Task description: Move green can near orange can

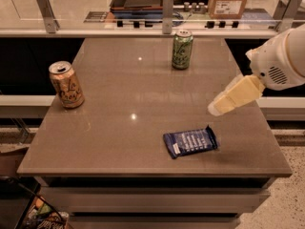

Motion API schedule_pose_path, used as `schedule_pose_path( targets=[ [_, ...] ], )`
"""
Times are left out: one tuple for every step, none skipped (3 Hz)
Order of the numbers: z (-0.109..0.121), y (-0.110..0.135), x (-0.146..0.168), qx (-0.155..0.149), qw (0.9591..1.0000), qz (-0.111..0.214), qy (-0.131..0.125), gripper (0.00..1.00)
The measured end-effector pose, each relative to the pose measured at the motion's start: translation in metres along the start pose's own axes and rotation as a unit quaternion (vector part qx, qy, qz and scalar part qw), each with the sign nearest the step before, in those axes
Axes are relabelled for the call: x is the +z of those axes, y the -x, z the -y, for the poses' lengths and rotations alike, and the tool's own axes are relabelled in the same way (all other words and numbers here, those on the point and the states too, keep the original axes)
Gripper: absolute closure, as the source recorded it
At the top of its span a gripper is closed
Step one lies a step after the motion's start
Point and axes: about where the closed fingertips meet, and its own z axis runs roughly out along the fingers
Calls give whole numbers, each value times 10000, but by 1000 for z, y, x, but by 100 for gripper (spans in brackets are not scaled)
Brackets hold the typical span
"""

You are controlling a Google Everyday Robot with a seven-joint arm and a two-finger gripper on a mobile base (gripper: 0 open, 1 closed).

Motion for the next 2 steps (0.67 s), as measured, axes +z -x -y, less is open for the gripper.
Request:
schedule_pose_path(
  targets=[
    [14, 2, 33, 563, 9975, 313, -277, 0],
    [52, 13, 57, 1038, 9887, 726, -798, 0]
  ],
)
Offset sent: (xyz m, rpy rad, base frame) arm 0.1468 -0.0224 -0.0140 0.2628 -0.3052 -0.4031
